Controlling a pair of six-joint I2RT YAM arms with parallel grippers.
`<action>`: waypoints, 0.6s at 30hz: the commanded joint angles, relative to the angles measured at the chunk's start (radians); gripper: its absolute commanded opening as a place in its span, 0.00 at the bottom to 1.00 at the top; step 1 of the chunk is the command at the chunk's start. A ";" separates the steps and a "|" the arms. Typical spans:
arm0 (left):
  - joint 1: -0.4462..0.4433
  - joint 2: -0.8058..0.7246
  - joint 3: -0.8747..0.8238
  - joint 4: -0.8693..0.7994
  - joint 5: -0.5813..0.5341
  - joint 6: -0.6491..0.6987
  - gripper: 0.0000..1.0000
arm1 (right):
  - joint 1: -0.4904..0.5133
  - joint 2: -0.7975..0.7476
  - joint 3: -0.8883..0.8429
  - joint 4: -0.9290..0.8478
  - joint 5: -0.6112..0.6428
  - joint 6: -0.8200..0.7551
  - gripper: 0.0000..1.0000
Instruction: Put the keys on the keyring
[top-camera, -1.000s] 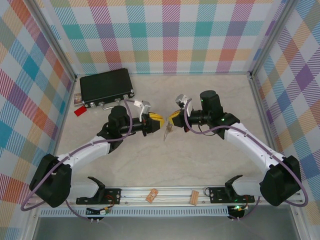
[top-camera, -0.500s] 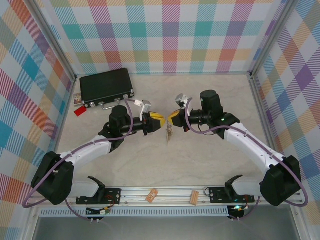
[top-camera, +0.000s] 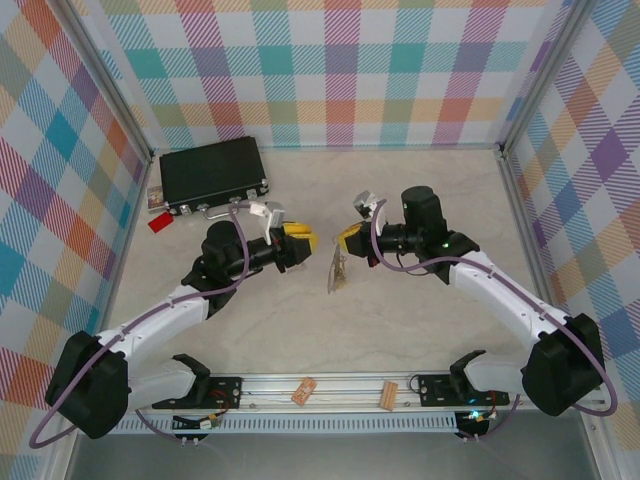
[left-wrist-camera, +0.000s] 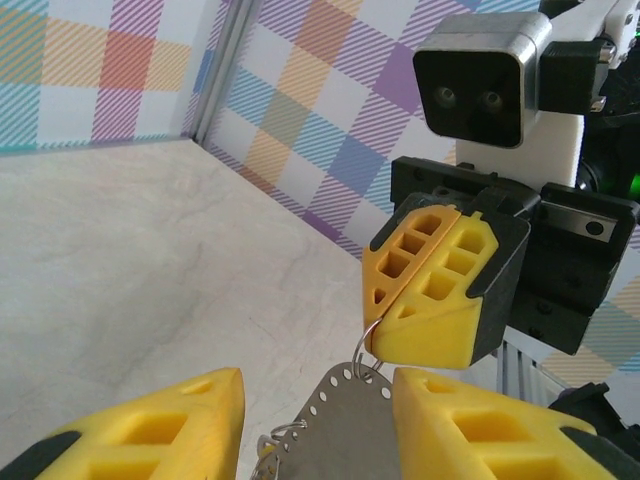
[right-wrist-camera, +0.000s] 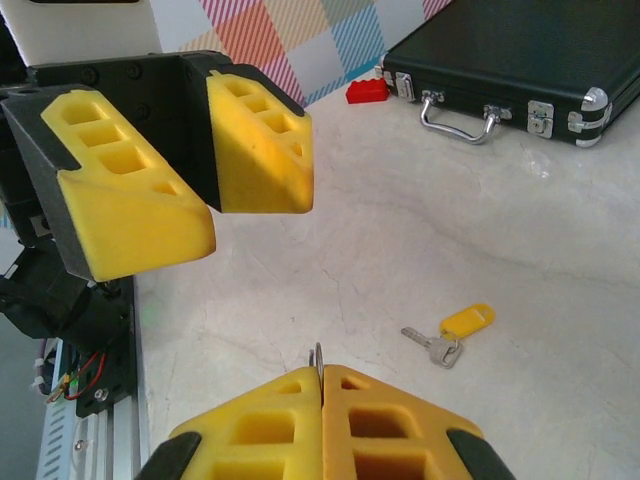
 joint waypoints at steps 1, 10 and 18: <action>0.004 0.015 0.000 0.074 0.075 -0.042 0.42 | 0.007 -0.021 -0.002 0.076 -0.071 0.031 0.00; -0.036 0.081 0.059 0.091 0.153 -0.031 0.37 | 0.006 -0.023 0.014 0.093 -0.175 0.072 0.00; -0.047 0.086 0.057 0.143 0.180 -0.055 0.33 | 0.005 -0.018 0.018 0.100 -0.197 0.091 0.00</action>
